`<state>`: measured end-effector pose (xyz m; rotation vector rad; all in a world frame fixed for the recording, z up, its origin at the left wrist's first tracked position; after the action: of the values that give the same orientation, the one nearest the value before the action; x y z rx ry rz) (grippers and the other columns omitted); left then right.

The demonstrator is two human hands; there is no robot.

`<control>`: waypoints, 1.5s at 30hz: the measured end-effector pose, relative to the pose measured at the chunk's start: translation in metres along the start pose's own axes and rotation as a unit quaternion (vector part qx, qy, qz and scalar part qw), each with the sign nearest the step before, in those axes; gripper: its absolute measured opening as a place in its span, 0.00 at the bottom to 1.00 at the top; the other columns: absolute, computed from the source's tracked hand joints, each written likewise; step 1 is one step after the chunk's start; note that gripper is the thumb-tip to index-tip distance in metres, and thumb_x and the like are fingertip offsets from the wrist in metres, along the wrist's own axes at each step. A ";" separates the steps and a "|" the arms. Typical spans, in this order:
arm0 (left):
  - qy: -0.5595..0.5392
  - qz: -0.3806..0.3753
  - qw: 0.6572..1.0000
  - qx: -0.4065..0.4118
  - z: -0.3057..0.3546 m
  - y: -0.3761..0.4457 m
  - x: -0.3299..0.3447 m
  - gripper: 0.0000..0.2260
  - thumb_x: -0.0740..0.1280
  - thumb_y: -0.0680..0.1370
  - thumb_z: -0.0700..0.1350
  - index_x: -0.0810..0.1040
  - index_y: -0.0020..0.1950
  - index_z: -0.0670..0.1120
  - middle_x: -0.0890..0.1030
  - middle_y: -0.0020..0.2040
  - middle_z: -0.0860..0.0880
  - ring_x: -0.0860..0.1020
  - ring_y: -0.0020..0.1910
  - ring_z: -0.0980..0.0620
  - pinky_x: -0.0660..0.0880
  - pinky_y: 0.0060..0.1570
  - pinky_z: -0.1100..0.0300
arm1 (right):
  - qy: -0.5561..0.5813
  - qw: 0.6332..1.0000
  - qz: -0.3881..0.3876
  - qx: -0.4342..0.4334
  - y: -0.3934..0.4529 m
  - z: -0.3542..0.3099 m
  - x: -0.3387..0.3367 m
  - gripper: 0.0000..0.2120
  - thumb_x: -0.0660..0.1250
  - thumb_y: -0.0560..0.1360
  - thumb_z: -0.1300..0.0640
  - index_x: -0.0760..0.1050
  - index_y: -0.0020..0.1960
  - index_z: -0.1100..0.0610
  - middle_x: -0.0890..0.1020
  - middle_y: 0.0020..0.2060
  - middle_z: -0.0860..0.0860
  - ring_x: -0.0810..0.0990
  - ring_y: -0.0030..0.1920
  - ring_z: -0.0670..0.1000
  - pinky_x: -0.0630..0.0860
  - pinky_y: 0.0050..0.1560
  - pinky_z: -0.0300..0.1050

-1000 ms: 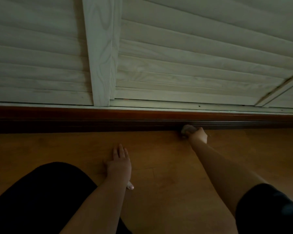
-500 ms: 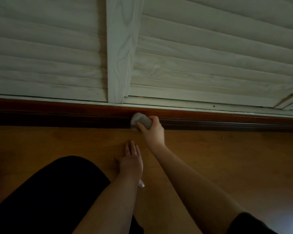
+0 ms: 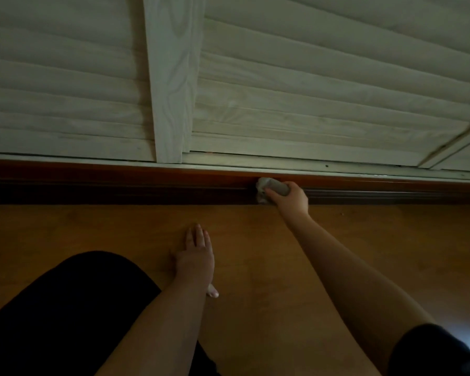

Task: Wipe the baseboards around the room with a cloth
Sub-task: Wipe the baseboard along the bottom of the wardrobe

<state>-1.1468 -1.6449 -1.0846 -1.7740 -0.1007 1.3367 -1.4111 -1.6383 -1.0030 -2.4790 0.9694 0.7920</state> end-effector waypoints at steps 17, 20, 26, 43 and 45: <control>-0.014 -0.003 1.000 -0.001 -0.007 -0.017 0.000 0.59 0.74 0.71 0.63 0.30 0.79 0.45 0.30 0.79 0.45 0.38 0.80 0.42 0.56 0.75 0.38 | -0.055 0.997 0.009 0.062 0.036 0.044 -0.068 0.22 0.72 0.75 0.54 0.72 0.66 0.56 0.79 0.54 0.53 0.78 0.55 0.54 0.77 0.56 0.51; -0.016 -0.014 1.000 0.005 -0.011 -0.021 -0.002 0.54 0.72 0.74 0.61 0.31 0.79 0.48 0.31 0.79 0.46 0.38 0.80 0.42 0.51 0.76 0.38 | -0.074 0.987 0.057 0.128 0.033 0.064 -0.093 0.21 0.70 0.76 0.54 0.71 0.67 0.58 0.78 0.54 0.55 0.78 0.52 0.54 0.75 0.50 0.48; -0.019 -0.019 0.998 0.050 -0.003 -0.024 -0.006 0.50 0.70 0.77 0.59 0.34 0.80 0.50 0.32 0.80 0.47 0.37 0.79 0.43 0.47 0.76 0.37 | -0.077 0.978 0.103 0.167 -0.002 0.119 -0.127 0.24 0.72 0.74 0.48 0.72 0.63 0.60 0.79 0.50 0.56 0.80 0.51 0.55 0.77 0.50 0.50; -0.008 0.050 0.989 0.137 0.024 -0.004 -0.008 0.48 0.65 0.75 0.68 0.31 0.78 0.58 0.28 0.78 0.53 0.32 0.78 0.49 0.43 0.77 0.45 | -0.161 0.982 0.087 0.045 -0.103 0.229 -0.171 0.26 0.67 0.75 0.41 0.66 0.70 0.47 0.76 0.60 0.46 0.75 0.61 0.51 0.74 0.57 0.47; -0.003 0.058 0.987 0.149 0.035 0.001 -0.006 0.49 0.64 0.74 0.69 0.29 0.77 0.59 0.27 0.77 0.53 0.31 0.78 0.50 0.42 0.77 0.45 | -0.182 0.978 0.093 0.040 -0.114 0.246 -0.170 0.29 0.63 0.77 0.40 0.61 0.75 0.47 0.73 0.68 0.50 0.71 0.68 0.53 0.70 0.66 0.53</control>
<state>-1.1777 -1.6285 -1.0818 -1.5404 0.1926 1.3609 -1.5249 -1.3481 -1.0753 -2.0946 1.0781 1.1906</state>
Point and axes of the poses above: each hand's wrist, its own y-axis towards the middle knuckle, its own x-axis out of the palm, z = x × y, the point moved 8 cm from there along y, towards the middle knuckle
